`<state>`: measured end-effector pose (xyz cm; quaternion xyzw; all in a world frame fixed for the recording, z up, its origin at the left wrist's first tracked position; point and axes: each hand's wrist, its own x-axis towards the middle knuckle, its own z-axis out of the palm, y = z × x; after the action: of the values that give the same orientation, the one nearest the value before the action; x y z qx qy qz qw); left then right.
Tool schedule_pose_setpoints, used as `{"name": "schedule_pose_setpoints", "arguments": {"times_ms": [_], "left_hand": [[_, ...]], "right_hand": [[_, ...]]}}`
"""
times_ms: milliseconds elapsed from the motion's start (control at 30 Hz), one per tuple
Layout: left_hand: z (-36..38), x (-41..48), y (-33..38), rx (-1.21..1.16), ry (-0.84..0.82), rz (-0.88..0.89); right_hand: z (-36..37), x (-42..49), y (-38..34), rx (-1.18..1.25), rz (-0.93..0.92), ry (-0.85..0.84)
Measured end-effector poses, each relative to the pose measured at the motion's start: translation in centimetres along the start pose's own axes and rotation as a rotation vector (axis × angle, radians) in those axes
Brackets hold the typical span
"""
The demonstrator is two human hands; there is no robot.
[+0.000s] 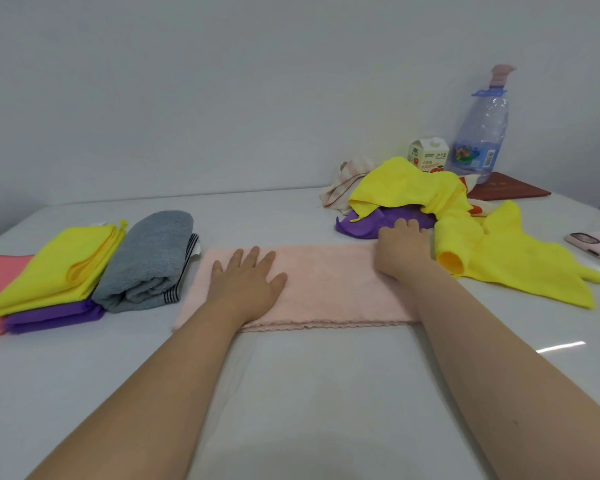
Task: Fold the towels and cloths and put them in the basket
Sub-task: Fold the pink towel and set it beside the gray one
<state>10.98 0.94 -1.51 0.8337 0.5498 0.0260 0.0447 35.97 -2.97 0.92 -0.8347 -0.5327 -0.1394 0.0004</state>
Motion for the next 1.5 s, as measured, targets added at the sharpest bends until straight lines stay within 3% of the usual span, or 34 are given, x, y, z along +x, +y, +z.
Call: {"name": "schedule_pose_setpoints", "arguments": {"times_ms": [200,367,433,567,633,700,767,867,1000,1267,1400,1500], "left_hand": [[-0.2,-0.1,0.1,-0.012,0.009,0.001],[-0.2,-0.2,0.1,-0.022,0.015,-0.005],[-0.1,-0.3,0.2,-0.034,0.018,-0.012],[-0.4,-0.2,0.5,-0.101,0.137,0.022],[-0.8,-0.3,0.9,-0.21,0.217,0.095],[-1.8,-0.3,1.6,-0.465,0.249,0.157],[-3.7,-0.3,2.5,-0.743,0.221,0.182],[-7.1,-0.2,3.8,-0.879,0.168,0.279],[-10.7,-0.7,5.0,-0.869,0.141,0.362],[-14.0,-3.1,4.3,-0.88,0.241,0.306],[-16.2,-5.0,3.7,-0.885,0.368,0.292],[-18.2,-6.6,3.5,-0.89,0.5,0.258]], "right_hand": [[-1.8,0.3,0.5,0.218,0.057,0.077],[-5.1,0.8,0.3,0.408,0.13,0.033],[-6.3,0.8,0.1,0.542,0.106,-0.01],[-8.0,-0.3,-0.6,0.742,-0.048,0.173],[-8.7,-0.9,-1.1,0.79,-0.125,0.192],[-9.2,-1.2,-1.4,0.828,-0.198,0.179],[-9.8,-1.5,-1.5,0.877,-0.259,0.155],[-11.2,-2.5,-1.1,0.969,-0.326,0.138],[-13.0,-3.6,-1.0,1.108,-0.354,0.17],[-15.4,-5.3,-2.9,1.161,-0.265,0.304],[-17.7,-6.6,-2.8,1.165,-0.218,0.348],[-19.2,-7.8,-2.4,1.263,-0.18,0.243]]}}
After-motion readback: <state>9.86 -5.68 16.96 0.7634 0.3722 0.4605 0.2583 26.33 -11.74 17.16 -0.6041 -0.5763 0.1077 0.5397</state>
